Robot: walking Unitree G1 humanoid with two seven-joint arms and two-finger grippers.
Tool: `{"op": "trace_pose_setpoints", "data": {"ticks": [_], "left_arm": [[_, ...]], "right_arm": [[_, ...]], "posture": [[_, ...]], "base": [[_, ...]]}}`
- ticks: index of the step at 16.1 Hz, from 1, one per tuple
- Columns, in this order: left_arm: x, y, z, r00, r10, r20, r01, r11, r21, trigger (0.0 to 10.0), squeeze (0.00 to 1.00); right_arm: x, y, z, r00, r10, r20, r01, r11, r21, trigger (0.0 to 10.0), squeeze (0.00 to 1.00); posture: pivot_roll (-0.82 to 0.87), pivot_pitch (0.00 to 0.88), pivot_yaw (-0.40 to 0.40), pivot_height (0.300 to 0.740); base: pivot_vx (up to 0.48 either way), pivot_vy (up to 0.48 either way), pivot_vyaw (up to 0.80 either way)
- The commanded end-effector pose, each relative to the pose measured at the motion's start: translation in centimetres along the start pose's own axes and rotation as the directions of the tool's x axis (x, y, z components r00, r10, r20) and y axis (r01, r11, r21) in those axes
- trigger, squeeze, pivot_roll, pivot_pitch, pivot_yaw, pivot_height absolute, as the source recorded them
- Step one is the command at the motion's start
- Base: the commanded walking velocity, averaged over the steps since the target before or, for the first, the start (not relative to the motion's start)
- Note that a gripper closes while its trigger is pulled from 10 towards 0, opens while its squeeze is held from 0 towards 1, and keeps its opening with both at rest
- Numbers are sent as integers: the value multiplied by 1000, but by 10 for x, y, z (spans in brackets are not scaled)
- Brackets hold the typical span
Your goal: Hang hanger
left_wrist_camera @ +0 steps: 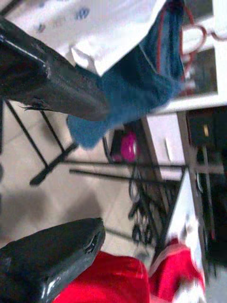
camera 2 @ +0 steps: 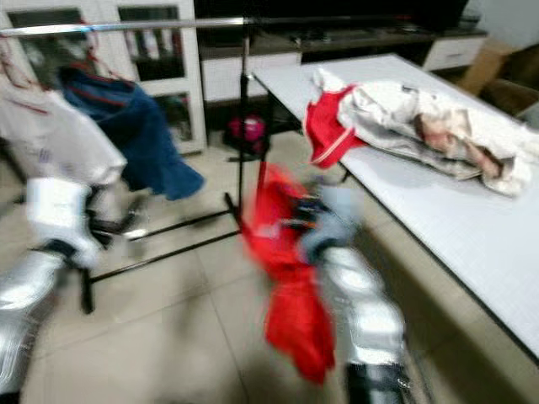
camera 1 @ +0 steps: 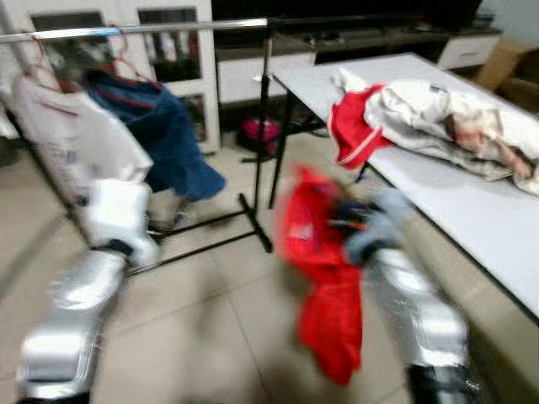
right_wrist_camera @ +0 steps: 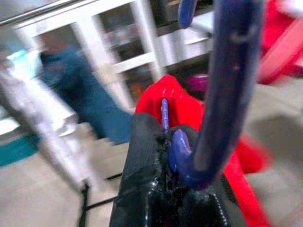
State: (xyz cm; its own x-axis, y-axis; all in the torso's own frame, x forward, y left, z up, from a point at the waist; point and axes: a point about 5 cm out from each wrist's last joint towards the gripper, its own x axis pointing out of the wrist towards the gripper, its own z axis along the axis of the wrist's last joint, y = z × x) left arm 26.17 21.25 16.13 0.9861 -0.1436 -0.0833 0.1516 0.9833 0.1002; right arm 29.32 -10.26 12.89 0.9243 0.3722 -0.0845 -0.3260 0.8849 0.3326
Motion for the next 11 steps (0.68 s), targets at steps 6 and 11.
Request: {"op": "trace_pose_setpoints", "data": {"ticks": [6, 11], "left_arm": [[4, -13, 2, 997, -77, -2, 77, 997, -2, 10000, 0], [13, -23, -5, 994, -110, 1, 110, 994, -12, 10000, 0]], "right_arm": [[-3, -13, 7, 997, -54, 62, 55, 998, -13, 10000, 0], [-13, -29, 13, 986, -142, 89, 144, 990, -16, 10000, 0]], "posture": [[3, 0, -10, 740], [-63, 0, -13, 740]], "base": [[480, 0, 220], [480, 0, 0]]}}
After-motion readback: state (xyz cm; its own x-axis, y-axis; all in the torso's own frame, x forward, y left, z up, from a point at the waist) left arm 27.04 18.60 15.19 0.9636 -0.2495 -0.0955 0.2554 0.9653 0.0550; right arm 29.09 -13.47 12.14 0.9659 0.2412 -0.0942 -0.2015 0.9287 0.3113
